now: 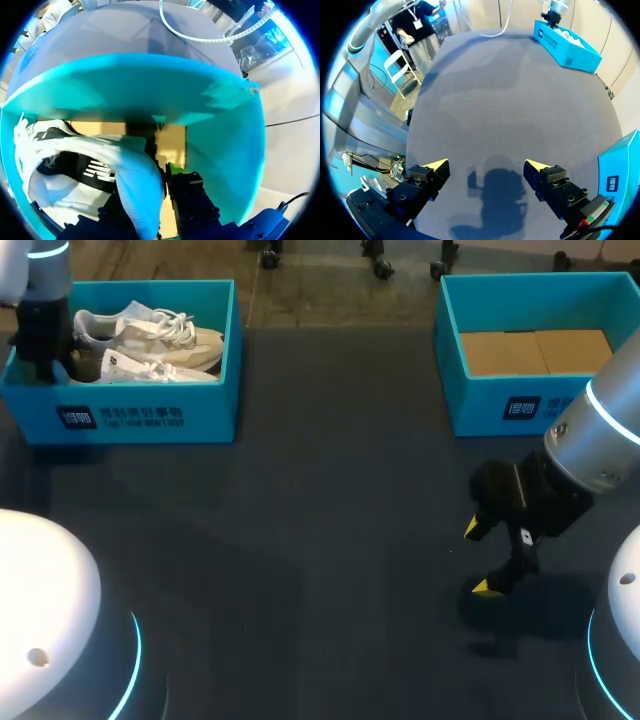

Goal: Take the shoe out of the shoebox, open the shoe tongue, remove and reinsert the insole, then place the shoe into the shoebox

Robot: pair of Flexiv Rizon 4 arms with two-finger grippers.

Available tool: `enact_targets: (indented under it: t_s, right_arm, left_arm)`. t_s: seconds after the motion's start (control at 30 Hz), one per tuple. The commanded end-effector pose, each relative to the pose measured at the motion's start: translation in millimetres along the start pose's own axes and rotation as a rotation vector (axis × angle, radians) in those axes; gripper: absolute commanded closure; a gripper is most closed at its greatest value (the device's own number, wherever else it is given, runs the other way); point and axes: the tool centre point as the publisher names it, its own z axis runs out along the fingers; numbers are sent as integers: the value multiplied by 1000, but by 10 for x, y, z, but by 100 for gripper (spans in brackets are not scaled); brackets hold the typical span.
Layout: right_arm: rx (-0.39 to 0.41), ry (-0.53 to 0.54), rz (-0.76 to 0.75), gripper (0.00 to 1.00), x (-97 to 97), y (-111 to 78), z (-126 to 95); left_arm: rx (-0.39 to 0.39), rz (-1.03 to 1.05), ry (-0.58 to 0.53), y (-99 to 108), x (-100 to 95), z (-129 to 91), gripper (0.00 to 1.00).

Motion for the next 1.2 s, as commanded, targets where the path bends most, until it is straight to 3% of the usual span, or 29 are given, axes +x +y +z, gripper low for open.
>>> enact_targets:
  t_s: [0.03,0.77,1.03,1.2]
  right_arm:
    - [2,-1,-1,0,5,0,10]
    - [2,-1,-1,0,5,0,10]
    - [2,-1,-1,0,5,0,10]
    - [2,-1,-1,0,5,0,10]
  left_arm:
    - [-1,-15,0,-9,69,-180,100]
    - [-12,-138,8,78,256,-1082,100]
    - [-29,-156,23,-18,360,-1400,100]
    - [-36,-142,26,-202,382,-1628,100]
